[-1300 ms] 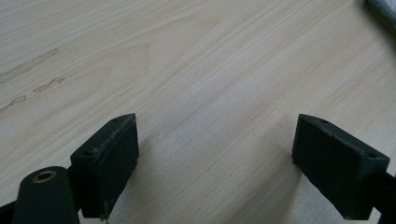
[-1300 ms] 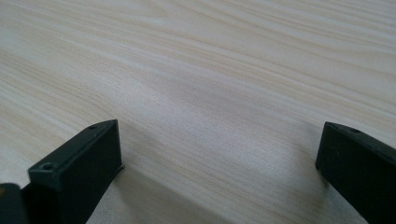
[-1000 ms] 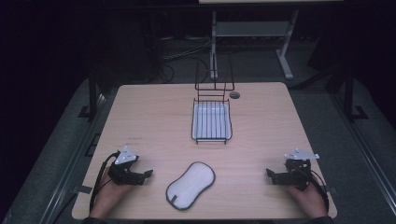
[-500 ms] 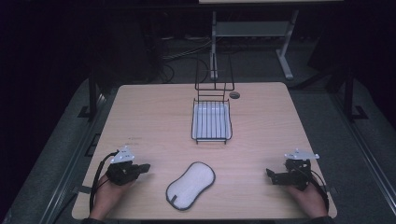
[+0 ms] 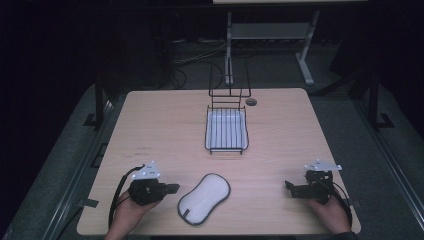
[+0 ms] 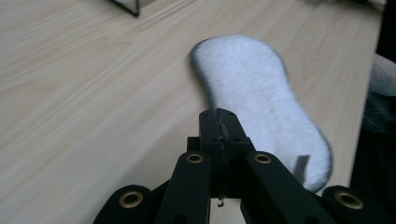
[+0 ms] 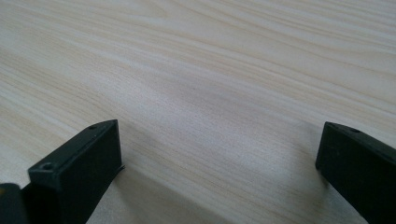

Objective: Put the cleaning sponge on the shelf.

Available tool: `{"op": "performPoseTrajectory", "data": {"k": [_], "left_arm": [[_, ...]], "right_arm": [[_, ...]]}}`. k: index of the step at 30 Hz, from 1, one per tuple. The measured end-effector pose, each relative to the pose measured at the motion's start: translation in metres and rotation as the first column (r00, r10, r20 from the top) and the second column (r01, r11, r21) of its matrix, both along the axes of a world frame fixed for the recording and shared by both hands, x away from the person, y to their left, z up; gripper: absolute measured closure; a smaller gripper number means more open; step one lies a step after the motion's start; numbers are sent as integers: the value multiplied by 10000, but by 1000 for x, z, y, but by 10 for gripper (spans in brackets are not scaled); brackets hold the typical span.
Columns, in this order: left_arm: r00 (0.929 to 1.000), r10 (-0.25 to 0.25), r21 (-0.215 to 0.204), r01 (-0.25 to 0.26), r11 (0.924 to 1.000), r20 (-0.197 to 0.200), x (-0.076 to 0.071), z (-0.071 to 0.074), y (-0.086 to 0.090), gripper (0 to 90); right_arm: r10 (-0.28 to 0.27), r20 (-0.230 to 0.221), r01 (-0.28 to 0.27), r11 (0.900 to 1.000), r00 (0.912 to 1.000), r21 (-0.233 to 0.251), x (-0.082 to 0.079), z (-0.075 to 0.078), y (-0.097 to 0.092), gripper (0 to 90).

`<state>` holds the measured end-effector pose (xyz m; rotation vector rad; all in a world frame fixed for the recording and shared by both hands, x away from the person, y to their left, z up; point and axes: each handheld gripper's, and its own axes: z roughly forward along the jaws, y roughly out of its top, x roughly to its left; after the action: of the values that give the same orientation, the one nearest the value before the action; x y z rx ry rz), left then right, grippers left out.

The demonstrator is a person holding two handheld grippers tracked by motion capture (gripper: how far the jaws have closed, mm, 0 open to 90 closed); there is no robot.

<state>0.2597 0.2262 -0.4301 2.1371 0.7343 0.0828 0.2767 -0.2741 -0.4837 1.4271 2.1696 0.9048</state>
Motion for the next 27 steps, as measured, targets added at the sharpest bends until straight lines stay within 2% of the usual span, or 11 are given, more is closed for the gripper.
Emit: {"op": "performPoseTrajectory", "data": {"k": [13, 17, 19, 20, 22, 27], "left_arm": [[9952, -796, -58, 794, 9968, -562, -13, -9, -26, 900], [9916, -1060, 37, 1066, 9943, -740, -16, -12, -34, 900], [9900, -1162, 212, 1182, 9928, -804, -17, -15, -37, 900], [9900, -1162, 212, 1182, 9928, -804, -17, -15, -37, 900], [9881, -1204, 496, 1256, 9908, -960, -15, -19, -39, 900], [9889, -1066, 530, 1125, 9922, -1031, -13, -20, -35, 900]], "right_arm": [[2, 3, -2, 10000, 10000, 2, 0, 0, 0, 0], [2, 1, -2, 10000, 10000, 2, 0, 0, 0, 0], [2, 1, -2, 10000, 10000, 0, 0, 0, 0, 0], [-2, 0, 2, 10000, 10000, 2, 0, 0, 0, 0], [0, 2, 0, 10000, 10000, 1, 0, 0, 0, 0], [3, 3, -3, 10000, 10000, 1, 0, 0, 0, 0]]}}
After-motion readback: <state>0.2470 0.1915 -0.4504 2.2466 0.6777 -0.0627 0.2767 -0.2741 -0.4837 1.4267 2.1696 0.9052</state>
